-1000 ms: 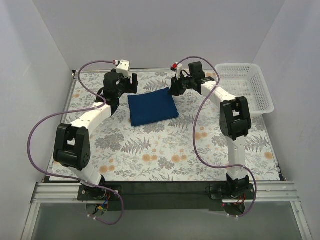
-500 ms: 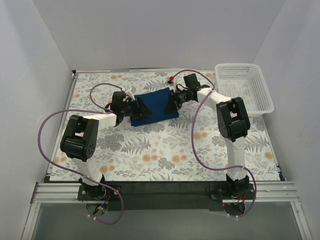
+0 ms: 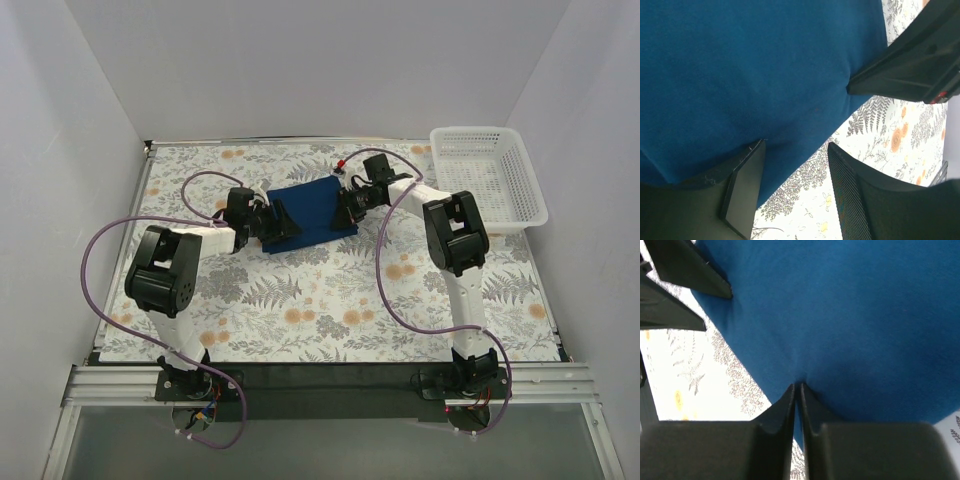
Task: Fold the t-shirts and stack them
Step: Fold the tshirt, then neatly place the folded tshirt to the corner
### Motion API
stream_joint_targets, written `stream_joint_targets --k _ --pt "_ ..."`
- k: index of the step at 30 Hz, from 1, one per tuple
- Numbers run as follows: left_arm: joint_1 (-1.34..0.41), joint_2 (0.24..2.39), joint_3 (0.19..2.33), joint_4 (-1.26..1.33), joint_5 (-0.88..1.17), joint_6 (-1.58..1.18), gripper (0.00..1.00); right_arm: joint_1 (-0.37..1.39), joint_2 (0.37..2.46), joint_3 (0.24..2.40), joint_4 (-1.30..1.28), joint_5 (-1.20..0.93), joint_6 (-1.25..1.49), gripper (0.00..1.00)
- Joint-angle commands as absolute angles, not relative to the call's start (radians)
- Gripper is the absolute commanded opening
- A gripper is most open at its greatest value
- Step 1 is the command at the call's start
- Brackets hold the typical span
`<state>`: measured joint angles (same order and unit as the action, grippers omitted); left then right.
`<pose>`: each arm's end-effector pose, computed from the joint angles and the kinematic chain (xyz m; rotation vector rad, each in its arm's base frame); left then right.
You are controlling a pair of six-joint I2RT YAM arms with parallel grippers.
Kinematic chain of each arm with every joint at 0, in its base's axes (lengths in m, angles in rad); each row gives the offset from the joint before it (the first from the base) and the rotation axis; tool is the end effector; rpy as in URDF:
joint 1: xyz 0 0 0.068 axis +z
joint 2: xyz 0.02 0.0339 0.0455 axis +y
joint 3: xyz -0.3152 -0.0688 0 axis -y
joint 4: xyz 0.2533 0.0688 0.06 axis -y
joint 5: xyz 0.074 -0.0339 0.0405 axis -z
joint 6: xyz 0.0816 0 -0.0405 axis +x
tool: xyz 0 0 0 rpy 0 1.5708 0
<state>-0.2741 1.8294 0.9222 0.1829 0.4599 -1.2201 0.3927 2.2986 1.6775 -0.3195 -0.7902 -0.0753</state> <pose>0.3888 -0.1470 0.1581 -0.9214 2.3901 -1.2173 0.4841 0.2633 0.1441 -0.8815 2.2788 1.1217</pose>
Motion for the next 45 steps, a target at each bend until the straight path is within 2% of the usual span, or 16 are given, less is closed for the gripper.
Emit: stream_joint_targets --k 1,5,7,10,12,16,22,27,36,37,38,39,45 --pt "-0.268 1.783 0.9 0.162 0.399 -1.2 0.5 0.367 2.267 1.683 -0.385 -0.699 -0.162 0.15" --pt "-0.267 1.663 0.945 0.121 0.287 -1.167 0.53 0.357 2.177 1.726 -0.475 -0.719 -0.283 0.29" --pt "-0.265 1.614 0.968 0.051 0.217 -1.157 0.55 0.35 2.104 1.729 -0.501 -0.698 -0.319 0.33" --pt "-0.262 1.525 0.971 -0.055 0.068 -1.187 0.58 0.339 1.976 1.677 -0.535 -0.638 -0.385 0.4" --pt "-0.259 1.457 0.901 -0.055 0.055 -1.242 0.61 0.33 1.907 1.593 -0.534 -0.62 -0.417 0.48" --pt "-0.258 1.401 0.781 -0.057 0.069 -1.394 0.64 0.305 1.74 1.436 -0.528 -0.615 -0.457 0.52" --pt "-0.258 1.462 0.683 0.038 0.152 -1.566 0.64 0.235 1.6 1.224 -0.437 -0.724 -0.437 0.53" --pt "-0.258 1.538 0.719 0.029 0.149 -1.615 0.63 0.2 1.588 1.204 -0.423 -0.765 -0.425 0.54" --pt "-0.258 1.724 0.827 -0.032 0.132 -1.652 0.46 0.175 1.588 1.187 -0.414 -0.787 -0.422 0.54" --pt "-0.256 1.736 0.839 -0.038 0.133 -1.646 0.41 0.172 1.585 1.186 -0.416 -0.79 -0.42 0.54" --pt "-0.258 1.747 0.857 -0.049 0.133 -1.638 0.26 0.169 1.585 1.186 -0.414 -0.792 -0.42 0.54" --pt "-0.258 1.755 0.862 -0.072 0.117 -1.625 0.16 0.163 1.585 1.186 -0.416 -0.795 -0.419 0.54" --pt "-0.188 1.694 0.847 -0.13 0.018 -1.496 0.0 0.155 1.586 1.183 -0.416 -0.808 -0.417 0.54"
